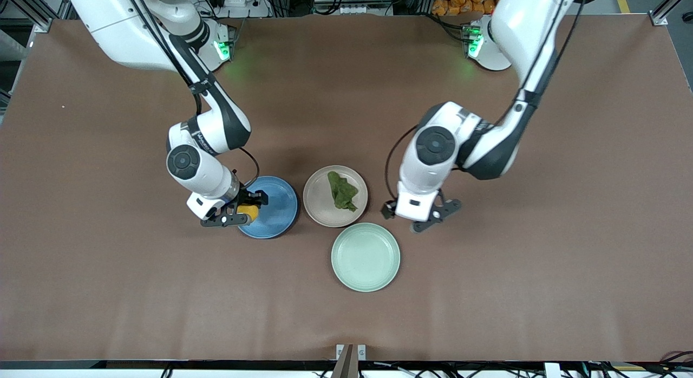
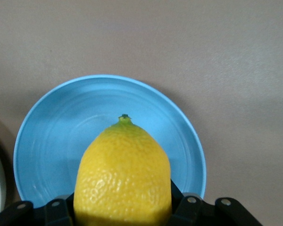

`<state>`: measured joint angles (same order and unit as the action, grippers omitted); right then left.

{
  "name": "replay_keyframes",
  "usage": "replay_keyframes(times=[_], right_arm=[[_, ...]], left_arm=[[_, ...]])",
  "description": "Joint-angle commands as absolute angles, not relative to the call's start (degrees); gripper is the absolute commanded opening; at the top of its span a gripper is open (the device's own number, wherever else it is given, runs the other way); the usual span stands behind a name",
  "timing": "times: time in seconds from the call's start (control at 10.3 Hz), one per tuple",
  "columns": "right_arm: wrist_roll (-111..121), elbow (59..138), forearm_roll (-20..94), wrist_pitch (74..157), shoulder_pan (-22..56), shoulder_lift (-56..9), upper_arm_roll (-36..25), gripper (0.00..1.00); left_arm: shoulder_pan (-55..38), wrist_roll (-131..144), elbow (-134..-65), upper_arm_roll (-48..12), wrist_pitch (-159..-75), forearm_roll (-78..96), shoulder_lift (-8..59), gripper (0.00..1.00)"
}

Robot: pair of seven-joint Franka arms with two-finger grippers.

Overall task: Place lemon and lettuce in plates
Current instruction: 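Release the lettuce onto the cream plate while the right gripper carries the lemon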

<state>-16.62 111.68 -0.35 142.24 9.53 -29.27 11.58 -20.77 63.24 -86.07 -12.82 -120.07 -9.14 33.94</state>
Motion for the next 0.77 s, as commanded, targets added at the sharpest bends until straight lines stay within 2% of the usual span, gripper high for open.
replay_keyframes(times=[0.0,0.48,0.68], right_arm=[[-19.33,112.06,-0.53,144.40,11.77,-29.96,10.90,0.51],[-19.78,112.06,-0.88,148.18,12.74,-32.96,10.20,0.53],[-19.78,111.97,-0.88,148.18,12.74,-33.22,10.20,0.60]], left_arm=[[-18.99,56.97,-87.28,-13.36,-113.76,-9.58,30.68,1.00],[-11.97,43.01,-88.67,-13.45,-107.32,-9.41,27.08,1.00],[-11.78,40.27,-91.04,-12.92,-107.31,-9.32,24.80,1.00]])
